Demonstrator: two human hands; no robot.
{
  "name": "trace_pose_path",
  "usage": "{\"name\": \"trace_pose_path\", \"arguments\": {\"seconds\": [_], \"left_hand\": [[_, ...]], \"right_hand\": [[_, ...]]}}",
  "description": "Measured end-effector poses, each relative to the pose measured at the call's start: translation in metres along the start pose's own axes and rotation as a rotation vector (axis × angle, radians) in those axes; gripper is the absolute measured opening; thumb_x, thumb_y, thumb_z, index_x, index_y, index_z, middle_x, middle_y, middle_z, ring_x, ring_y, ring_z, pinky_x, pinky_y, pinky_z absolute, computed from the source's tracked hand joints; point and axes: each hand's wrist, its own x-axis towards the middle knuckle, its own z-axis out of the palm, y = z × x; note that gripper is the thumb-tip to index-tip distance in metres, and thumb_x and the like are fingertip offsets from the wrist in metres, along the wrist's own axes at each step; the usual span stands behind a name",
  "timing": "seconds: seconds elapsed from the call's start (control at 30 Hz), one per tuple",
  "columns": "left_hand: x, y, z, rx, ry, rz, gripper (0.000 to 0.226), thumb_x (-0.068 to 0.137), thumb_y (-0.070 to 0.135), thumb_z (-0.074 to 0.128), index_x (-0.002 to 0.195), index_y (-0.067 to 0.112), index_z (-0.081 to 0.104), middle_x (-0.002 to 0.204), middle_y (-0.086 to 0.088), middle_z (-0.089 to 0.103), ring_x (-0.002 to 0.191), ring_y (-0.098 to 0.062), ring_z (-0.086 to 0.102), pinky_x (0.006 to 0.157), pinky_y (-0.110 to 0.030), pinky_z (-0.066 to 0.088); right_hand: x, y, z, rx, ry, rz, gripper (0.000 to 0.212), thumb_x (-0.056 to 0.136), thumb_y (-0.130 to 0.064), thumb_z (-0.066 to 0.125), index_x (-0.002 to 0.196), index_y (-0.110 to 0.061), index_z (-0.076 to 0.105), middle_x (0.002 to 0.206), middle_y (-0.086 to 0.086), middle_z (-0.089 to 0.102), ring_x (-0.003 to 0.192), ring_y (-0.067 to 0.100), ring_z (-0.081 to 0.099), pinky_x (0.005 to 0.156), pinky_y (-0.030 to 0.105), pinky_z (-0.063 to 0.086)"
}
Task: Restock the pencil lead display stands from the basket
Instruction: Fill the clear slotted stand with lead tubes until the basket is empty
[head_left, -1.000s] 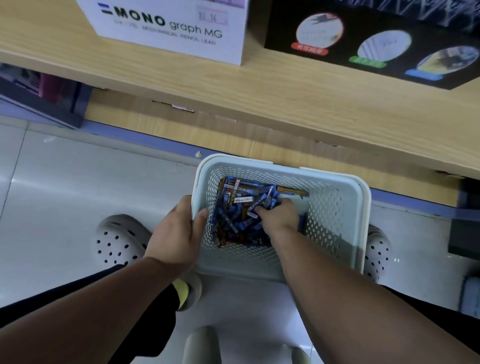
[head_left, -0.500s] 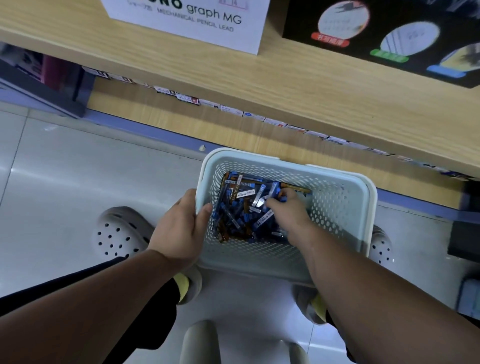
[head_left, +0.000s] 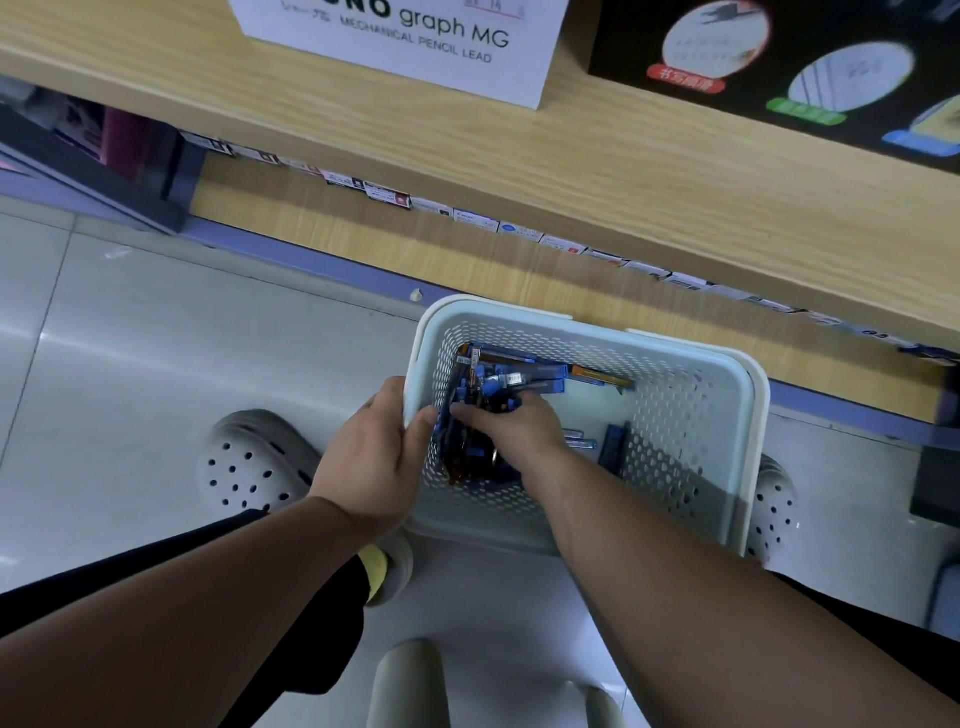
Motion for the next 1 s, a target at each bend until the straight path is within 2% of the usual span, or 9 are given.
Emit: {"name": "trace_pose_path", "arguments": {"seconds": [0.07, 0.13, 0.2, 0.27, 0.47, 0.57, 0.67, 0.8, 1.0], "left_hand": [[0.0, 0.0, 0.0, 0.0, 0.002, -0.002, 0.034, 0.097, 0.05, 0.035, 0.104, 0.019, 0.048, 0.081, -0.001, 0.059, 0.072, -0.024, 0.054, 0.061, -0.039, 0.043], [0.0, -0.001, 0.0, -0.004, 0.005, 0.002, 0.039, 0.097, 0.053, 0.033, 0.106, 0.019, 0.049, 0.083, -0.001, 0.06, 0.073, -0.024, 0.055, 0.061, -0.041, 0.044], [0.0, -0.002, 0.0, -0.006, 0.004, 0.003, 0.044, 0.095, 0.056, 0.031, 0.107, 0.018, 0.05, 0.084, -0.002, 0.06, 0.075, -0.025, 0.056, 0.062, -0.042, 0.045], [0.0, -0.003, 0.0, -0.009, 0.004, 0.006, 0.043, 0.095, 0.056, 0.031, 0.107, 0.019, 0.049, 0.086, -0.002, 0.06, 0.076, -0.025, 0.056, 0.063, -0.042, 0.045], [0.0, -0.003, 0.001, -0.005, 0.006, 0.001, 0.027, 0.097, 0.048, 0.037, 0.104, 0.024, 0.047, 0.083, 0.002, 0.058, 0.074, -0.022, 0.053, 0.06, -0.035, 0.037], [0.0, -0.002, 0.001, -0.008, 0.002, 0.001, 0.024, 0.097, 0.047, 0.037, 0.103, 0.025, 0.046, 0.082, 0.001, 0.056, 0.071, -0.02, 0.05, 0.059, -0.034, 0.034], [0.0, -0.002, 0.001, -0.014, 0.005, -0.004, 0.034, 0.097, 0.051, 0.035, 0.102, 0.02, 0.048, 0.08, -0.002, 0.057, 0.071, -0.025, 0.054, 0.06, -0.04, 0.042], [0.0, -0.001, 0.001, -0.02, 0.01, -0.009, 0.045, 0.094, 0.059, 0.03, 0.101, 0.019, 0.048, 0.08, -0.003, 0.058, 0.071, -0.026, 0.054, 0.06, -0.041, 0.043], [0.0, -0.001, 0.0, -0.029, 0.003, -0.003, 0.046, 0.095, 0.059, 0.03, 0.102, 0.018, 0.05, 0.082, -0.003, 0.059, 0.073, -0.026, 0.056, 0.061, -0.042, 0.044]], "right_hand": [[-0.008, -0.005, 0.004, -0.051, 0.02, -0.014, 0.112, 0.026, -0.079, 0.084, 0.12, -0.023, 0.062, 0.115, -0.003, 0.069, 0.103, 0.021, 0.068, 0.088, 0.04, 0.06], [-0.014, -0.011, 0.005, -0.127, 0.055, -0.007, 0.111, 0.036, -0.074, 0.088, 0.126, -0.017, 0.058, 0.124, 0.003, 0.06, 0.108, 0.023, 0.063, 0.091, 0.035, 0.056], [-0.016, -0.016, 0.004, -0.185, 0.074, 0.025, 0.1, 0.054, -0.065, 0.09, 0.129, -0.01, 0.054, 0.128, 0.008, 0.047, 0.103, 0.025, 0.057, 0.083, 0.029, 0.048], [-0.013, -0.015, 0.004, -0.193, 0.104, 0.028, 0.095, 0.061, -0.06, 0.09, 0.13, -0.007, 0.053, 0.13, 0.01, 0.042, 0.095, 0.024, 0.052, 0.077, 0.028, 0.043], [-0.01, -0.014, 0.011, -0.199, 0.109, -0.02, 0.084, 0.066, -0.051, 0.09, 0.128, -0.009, 0.051, 0.13, 0.009, 0.064, 0.117, 0.03, 0.062, 0.079, 0.03, 0.047], [-0.01, -0.016, 0.012, -0.153, 0.095, 0.009, 0.085, 0.07, -0.047, 0.089, 0.131, -0.007, 0.045, 0.134, 0.011, 0.062, 0.121, 0.033, 0.06, 0.083, 0.031, 0.048], [-0.01, -0.018, 0.015, -0.126, 0.093, 0.034, 0.085, 0.073, -0.044, 0.088, 0.133, -0.005, 0.042, 0.137, 0.014, 0.058, 0.123, 0.035, 0.058, 0.081, 0.03, 0.044], [-0.011, -0.02, 0.023, -0.076, 0.114, 0.032, 0.085, 0.076, -0.04, 0.086, 0.136, -0.003, 0.039, 0.139, 0.017, 0.051, 0.125, 0.037, 0.055, 0.093, 0.038, 0.05], [-0.012, -0.014, 0.021, -0.034, 0.102, 0.002, 0.072, 0.076, -0.036, 0.087, 0.129, -0.006, 0.049, 0.13, 0.012, 0.063, 0.118, 0.032, 0.062, 0.079, 0.027, 0.043]]}}
